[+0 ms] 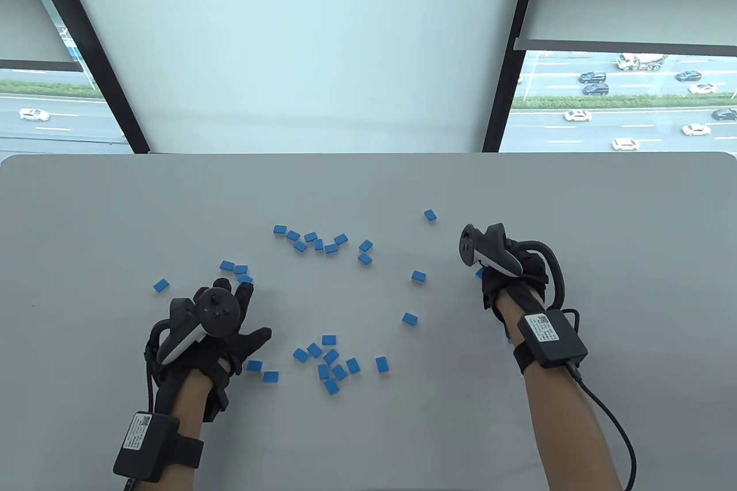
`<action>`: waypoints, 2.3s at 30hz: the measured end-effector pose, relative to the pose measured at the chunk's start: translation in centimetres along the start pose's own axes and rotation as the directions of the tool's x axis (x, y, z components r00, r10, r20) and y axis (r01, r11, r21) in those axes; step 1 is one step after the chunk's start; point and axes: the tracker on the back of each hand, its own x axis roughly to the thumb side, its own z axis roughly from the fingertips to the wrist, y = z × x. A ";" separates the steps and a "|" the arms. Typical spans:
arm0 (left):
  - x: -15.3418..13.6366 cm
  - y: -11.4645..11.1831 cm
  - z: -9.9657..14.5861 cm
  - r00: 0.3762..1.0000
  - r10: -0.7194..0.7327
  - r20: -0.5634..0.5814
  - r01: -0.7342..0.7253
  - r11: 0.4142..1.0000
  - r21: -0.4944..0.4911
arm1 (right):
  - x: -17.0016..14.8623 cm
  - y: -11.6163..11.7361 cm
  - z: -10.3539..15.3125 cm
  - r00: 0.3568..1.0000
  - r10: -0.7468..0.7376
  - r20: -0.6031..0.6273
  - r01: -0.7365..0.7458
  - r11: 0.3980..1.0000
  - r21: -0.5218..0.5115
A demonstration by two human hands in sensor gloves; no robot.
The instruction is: Build mahjong tile wall
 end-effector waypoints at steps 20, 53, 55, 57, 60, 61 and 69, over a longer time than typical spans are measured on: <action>-0.6 0.0 0.0 0.999 0.019 -0.027 -0.019 1.000 -0.013 | -1.3 0.1 -1.0 1.000 -0.011 0.023 0.012 1.000 -0.026; -0.6 -0.6 -0.4 0.999 -0.009 -0.035 0.008 0.999 -0.033 | -9.7 2.9 11.8 0.965 -0.239 0.105 0.258 0.932 -0.255; -0.5 -0.7 -0.4 0.999 -0.012 -0.036 0.010 0.999 -0.036 | -9.2 3.5 11.5 0.966 -0.232 0.118 0.252 0.948 -0.195; -0.5 -0.7 -0.5 0.999 -0.018 -0.038 0.016 0.999 -0.040 | -8.5 4.2 11.2 0.975 -0.190 0.118 0.207 0.967 -0.150; -0.4 -0.7 -0.4 0.999 -0.018 -0.036 0.017 0.999 -0.040 | -8.0 4.7 10.9 0.980 -0.159 0.117 0.173 0.978 -0.119; -0.4 -0.7 -0.4 0.999 -0.015 -0.034 0.014 0.999 -0.039 | -7.9 4.8 10.9 0.981 -0.155 0.117 0.168 0.980 -0.111; -0.2 -0.7 -0.4 0.999 -0.017 -0.030 0.016 0.999 -0.039 | -7.5 5.2 10.8 0.983 -0.139 0.117 0.149 0.985 -0.088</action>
